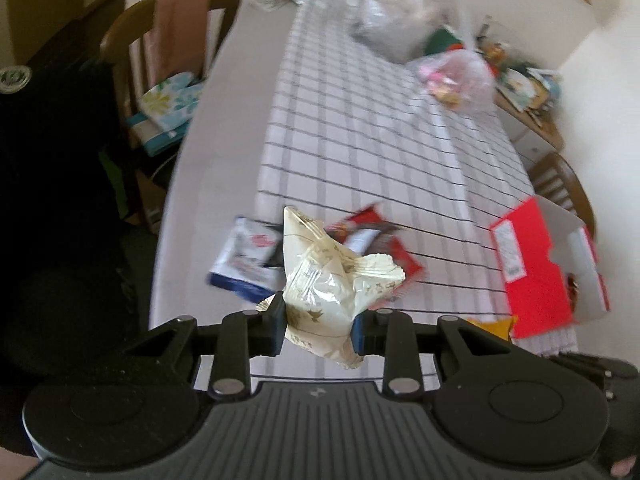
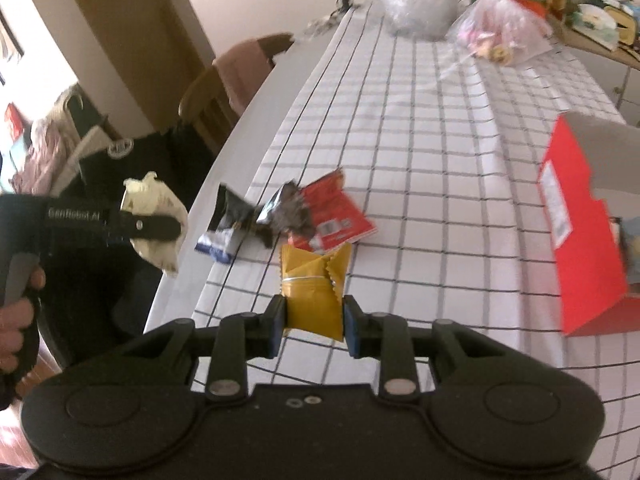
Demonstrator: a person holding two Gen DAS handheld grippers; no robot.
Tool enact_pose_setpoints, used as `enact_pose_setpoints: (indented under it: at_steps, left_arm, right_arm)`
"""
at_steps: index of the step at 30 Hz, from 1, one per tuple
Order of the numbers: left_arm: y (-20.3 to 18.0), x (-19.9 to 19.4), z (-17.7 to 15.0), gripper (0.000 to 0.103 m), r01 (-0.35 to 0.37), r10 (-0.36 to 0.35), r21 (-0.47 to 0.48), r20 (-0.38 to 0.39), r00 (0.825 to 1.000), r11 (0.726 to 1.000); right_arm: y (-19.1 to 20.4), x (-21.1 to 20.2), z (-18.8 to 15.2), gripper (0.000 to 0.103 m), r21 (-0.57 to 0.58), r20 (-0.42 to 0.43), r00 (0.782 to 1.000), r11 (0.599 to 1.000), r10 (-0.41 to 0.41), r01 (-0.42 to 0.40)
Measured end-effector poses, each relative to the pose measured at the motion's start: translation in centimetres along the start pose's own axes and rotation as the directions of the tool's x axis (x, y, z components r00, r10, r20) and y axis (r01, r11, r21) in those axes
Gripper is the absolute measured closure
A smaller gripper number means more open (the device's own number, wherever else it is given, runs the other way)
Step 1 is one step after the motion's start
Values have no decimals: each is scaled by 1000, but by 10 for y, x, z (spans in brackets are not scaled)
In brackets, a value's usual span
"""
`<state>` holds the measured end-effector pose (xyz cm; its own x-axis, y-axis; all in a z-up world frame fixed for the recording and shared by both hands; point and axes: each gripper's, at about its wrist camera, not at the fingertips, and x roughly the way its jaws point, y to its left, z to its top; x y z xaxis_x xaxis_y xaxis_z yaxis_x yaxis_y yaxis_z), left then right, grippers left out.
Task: Organize snacks
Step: 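Carry the yellow candy and white crumpled bag over the red box, then lower both snacks into the box and open both tools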
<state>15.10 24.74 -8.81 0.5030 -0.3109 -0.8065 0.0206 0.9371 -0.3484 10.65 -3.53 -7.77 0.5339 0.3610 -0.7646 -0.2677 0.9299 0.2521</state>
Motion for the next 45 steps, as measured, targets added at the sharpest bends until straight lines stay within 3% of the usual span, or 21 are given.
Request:
enact_pose_setpoints:
  at_steps: [7,17,28,35,45]
  left_arm:
    - [-73,-6,-7,73,37,-38,77,20,999,996]
    - [-215,29,-31,73,6,-9,127,16,1000,992]
    - [-345,83,-30,73,12,-9,224,-16,1000,974]
    - [-398,135,-18,73,-18,42,315,-69,997,949]
    - [-425,209,-5,73,-56,120,356,-161,980,933]
  right_arm:
    - [-54,-40,2,75,22,65,998,1000,19,-21]
    - [-174,-82,2,75,-7,71,997,999,42,-42]
    - [-287,-97,8,75,38,88,995,999,-40,37]
    - [-333,-87,21,75,79,92,990,992,-106,99]
    - [-377,-49,50,75,123,61,977,973,-202,193]
